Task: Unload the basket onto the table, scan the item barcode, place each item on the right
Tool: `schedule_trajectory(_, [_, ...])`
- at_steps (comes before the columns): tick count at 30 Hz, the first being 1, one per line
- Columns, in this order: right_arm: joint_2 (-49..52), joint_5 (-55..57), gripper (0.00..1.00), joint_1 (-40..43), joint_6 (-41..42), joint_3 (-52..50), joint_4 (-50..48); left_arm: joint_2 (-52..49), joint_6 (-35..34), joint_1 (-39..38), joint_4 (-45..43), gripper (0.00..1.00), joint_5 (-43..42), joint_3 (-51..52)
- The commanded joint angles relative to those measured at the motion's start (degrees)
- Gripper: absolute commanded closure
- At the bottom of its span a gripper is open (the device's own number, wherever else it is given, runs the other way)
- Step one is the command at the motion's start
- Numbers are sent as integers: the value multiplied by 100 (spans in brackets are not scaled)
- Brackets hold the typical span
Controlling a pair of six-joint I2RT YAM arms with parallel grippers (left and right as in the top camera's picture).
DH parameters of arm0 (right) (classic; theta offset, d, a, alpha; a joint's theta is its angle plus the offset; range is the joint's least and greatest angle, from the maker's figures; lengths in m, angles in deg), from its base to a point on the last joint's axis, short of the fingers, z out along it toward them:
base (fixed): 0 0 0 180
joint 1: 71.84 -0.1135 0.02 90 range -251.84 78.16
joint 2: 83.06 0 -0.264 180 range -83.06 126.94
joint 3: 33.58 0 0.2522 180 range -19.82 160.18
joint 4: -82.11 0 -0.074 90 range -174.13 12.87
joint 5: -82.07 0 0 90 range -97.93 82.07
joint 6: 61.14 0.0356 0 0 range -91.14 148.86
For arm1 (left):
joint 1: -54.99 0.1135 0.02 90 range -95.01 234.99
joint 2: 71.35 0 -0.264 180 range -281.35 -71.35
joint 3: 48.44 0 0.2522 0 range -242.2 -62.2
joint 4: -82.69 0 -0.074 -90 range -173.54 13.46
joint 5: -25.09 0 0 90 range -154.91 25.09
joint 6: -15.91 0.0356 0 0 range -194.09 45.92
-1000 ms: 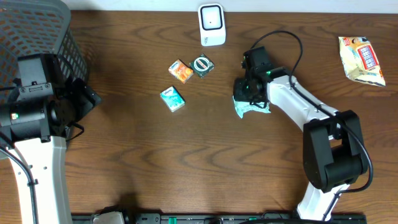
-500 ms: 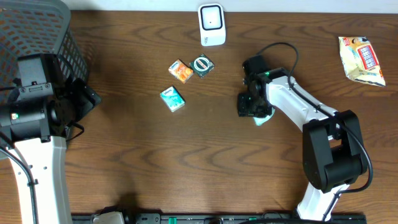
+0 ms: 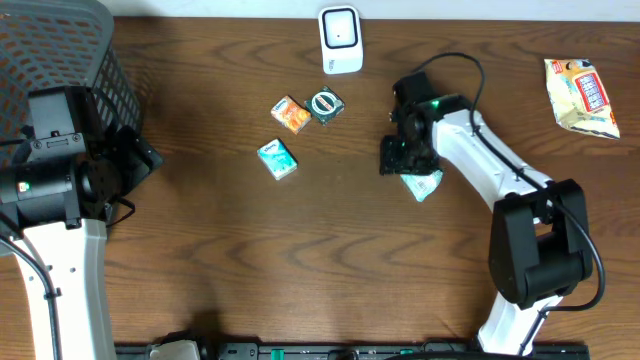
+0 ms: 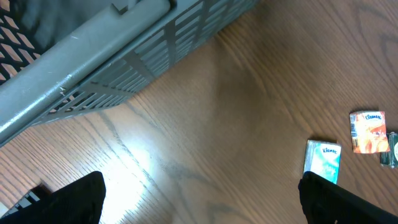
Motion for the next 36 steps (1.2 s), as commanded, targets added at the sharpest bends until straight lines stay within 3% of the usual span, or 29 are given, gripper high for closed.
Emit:
schedule_trajectory(1, [-96, -483, 47, 328, -531, 411, 35, 0, -52, 20, 7, 2, 17, -13])
schedule_trajectory(3, [-96, -612, 42, 564, -551, 507, 26, 0, -52, 20, 4, 2, 17, -13])
schedule_trajectory(10, [-74, -881, 31, 1364, -1906, 511, -138, 0, -52, 20, 7, 2, 17, -13])
schedule_trajectory(19, [179, -1331, 36, 1543, -2520, 435, 9, 0, -52, 20, 7, 2, 17, -13])
schedule_trajectory(36, [962, -1482, 40, 1534, -2522, 389, 59, 0, -52, 20, 7, 2, 17, -13])
